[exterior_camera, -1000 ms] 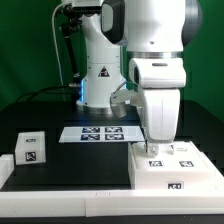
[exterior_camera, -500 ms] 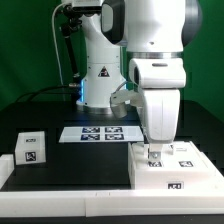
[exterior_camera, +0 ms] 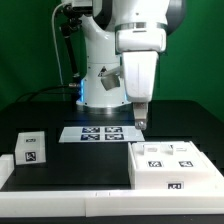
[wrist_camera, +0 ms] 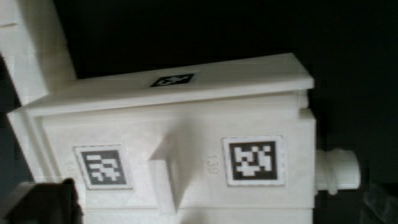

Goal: Assemble cabinet

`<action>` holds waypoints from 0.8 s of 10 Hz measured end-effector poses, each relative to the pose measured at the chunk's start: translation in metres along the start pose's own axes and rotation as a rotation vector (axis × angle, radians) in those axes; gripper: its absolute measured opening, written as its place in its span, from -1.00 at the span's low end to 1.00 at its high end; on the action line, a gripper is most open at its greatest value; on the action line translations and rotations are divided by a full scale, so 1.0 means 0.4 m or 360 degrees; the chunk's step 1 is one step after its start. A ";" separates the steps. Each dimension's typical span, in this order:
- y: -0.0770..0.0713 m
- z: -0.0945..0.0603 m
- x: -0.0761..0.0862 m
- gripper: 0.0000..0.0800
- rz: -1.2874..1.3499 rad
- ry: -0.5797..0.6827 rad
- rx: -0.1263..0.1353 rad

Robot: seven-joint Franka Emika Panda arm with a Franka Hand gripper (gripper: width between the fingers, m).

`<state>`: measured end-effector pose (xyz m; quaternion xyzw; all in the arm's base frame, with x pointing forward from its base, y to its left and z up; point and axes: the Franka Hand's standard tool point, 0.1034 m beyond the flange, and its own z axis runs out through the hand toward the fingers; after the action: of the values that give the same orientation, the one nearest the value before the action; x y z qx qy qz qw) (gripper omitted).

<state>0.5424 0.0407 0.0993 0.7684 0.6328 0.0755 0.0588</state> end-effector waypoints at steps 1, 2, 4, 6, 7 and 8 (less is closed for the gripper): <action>-0.023 -0.012 -0.006 0.99 0.0058 -0.0002 -0.0004; -0.042 -0.018 -0.001 0.99 0.0138 0.0020 -0.0033; -0.072 -0.014 -0.003 0.99 0.0161 0.0031 -0.0034; -0.072 -0.013 -0.001 0.99 0.0194 0.0033 -0.0033; -0.070 -0.015 -0.004 0.99 0.0248 0.0049 -0.0057; -0.079 -0.014 -0.010 0.99 0.0484 0.0084 -0.0088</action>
Offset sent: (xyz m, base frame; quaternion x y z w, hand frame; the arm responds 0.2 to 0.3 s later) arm 0.0000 0.0000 0.0000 0.0000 0.0000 0.0000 1.0000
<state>0.5102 0.0430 0.0987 0.8512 0.5082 0.1211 0.0513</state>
